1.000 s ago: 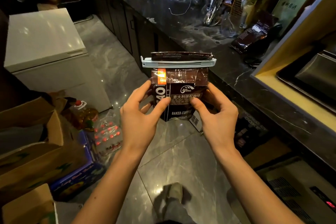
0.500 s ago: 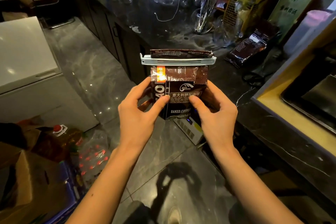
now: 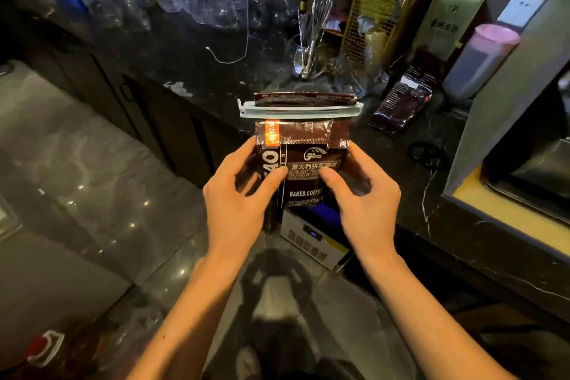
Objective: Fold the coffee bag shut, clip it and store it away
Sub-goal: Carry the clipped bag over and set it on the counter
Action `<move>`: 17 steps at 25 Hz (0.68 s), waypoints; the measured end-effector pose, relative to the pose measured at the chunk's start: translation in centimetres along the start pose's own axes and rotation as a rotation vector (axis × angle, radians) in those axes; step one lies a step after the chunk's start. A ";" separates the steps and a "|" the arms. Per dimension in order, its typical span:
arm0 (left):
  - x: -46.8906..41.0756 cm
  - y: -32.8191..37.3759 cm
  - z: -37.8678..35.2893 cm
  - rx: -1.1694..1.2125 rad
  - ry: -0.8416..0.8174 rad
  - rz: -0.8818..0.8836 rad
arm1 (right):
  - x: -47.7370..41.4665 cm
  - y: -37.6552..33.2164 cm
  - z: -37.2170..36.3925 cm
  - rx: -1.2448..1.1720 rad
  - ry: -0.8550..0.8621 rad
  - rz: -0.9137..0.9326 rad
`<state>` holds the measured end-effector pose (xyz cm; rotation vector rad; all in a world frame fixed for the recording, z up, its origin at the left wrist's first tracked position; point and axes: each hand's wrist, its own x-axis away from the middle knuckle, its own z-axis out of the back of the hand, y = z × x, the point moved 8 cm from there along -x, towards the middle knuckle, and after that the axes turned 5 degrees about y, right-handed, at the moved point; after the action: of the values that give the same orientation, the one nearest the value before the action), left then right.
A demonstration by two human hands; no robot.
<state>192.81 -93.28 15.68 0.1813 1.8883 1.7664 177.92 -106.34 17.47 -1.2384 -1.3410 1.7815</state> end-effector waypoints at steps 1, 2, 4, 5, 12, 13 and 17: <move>-1.4 -0.7 -0.1 0.009 -0.025 0.013 | -0.6 0.3 -0.8 0.010 0.021 -0.008; -2.6 -1.6 -0.4 0.022 -0.049 0.035 | -1.3 0.7 -1.4 0.022 0.044 -0.019; -4.6 -3.1 -1.2 0.057 -0.095 0.081 | -2.5 1.4 -1.8 0.061 0.087 -0.025; -5.5 -3.9 -1.8 0.077 -0.121 0.102 | -3.2 1.9 -1.9 0.075 0.106 -0.034; -11.8 -6.4 -8.9 0.111 -0.237 0.115 | -9.5 5.4 -0.1 0.072 0.256 -0.054; -12.5 -6.6 -10.5 0.107 -0.256 0.106 | -10.5 6.1 0.6 0.071 0.272 -0.057; -15.0 -7.6 -17.1 0.087 -0.351 0.110 | -14.5 8.7 4.1 0.088 0.330 -0.093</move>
<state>199.38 -116.14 12.67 0.5974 1.7249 1.5989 180.64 -123.22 14.25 -1.3307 -1.1006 1.4786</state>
